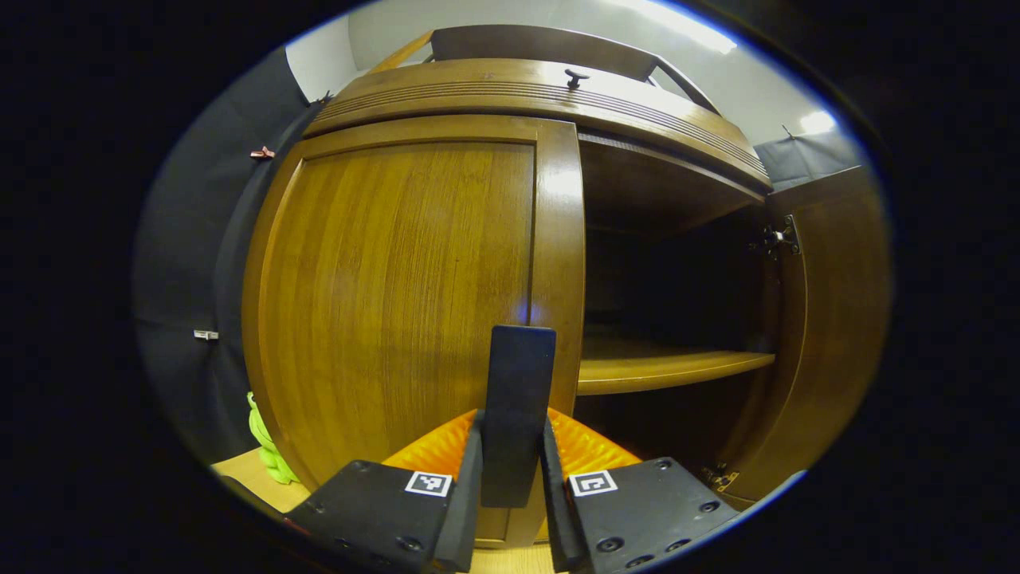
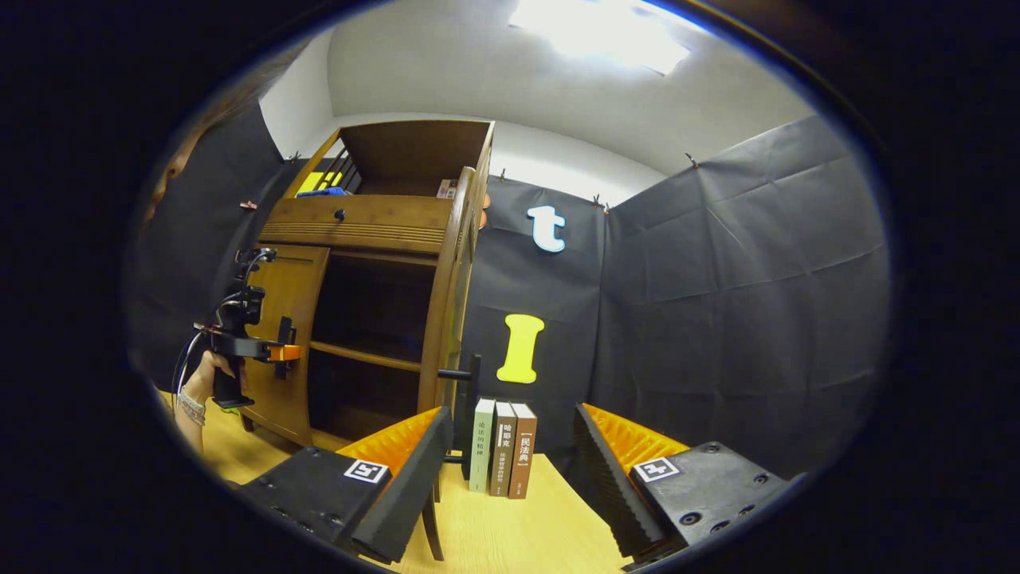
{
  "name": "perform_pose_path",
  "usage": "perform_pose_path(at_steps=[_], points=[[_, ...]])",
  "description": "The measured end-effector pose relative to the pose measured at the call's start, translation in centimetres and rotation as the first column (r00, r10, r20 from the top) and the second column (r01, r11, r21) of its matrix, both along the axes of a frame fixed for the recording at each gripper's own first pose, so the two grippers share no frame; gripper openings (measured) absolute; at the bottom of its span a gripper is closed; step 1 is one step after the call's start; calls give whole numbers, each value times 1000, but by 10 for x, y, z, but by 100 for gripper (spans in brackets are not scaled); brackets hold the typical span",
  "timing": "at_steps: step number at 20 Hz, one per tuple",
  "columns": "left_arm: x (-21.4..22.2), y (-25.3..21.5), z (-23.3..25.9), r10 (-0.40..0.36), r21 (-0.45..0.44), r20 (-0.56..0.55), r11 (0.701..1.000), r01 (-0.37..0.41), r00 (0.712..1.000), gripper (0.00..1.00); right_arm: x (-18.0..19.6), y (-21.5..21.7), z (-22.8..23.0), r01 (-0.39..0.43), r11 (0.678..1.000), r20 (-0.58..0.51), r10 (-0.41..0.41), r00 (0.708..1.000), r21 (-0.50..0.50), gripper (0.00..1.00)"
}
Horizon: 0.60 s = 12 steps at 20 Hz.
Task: Open the right door of the double-door shoe cabinet with the right hand, and open the left door with the left hand.
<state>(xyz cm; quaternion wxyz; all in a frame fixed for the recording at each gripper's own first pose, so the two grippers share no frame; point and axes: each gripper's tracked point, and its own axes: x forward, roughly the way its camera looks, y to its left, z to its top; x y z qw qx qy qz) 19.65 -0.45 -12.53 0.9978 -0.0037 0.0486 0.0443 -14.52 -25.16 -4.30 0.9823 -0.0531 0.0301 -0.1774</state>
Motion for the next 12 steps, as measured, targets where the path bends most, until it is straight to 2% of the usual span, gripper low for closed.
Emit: perform_pose_path(at_steps=[4,8,12], points=[[-2,0,1,18,58,9,998,-18,1000,35,-5,2,5,6,1000,26,-7,1000,26,95],[-5,1,-1,1,28,-17,1000,-1,1000,31,-11,12,9,10,1000,19,-10,1000,-19,95],[-15,1,-1,-32,45,-29,998,33,999,30,-14,30,20,-12,998,28,14,1000,-58,95]])
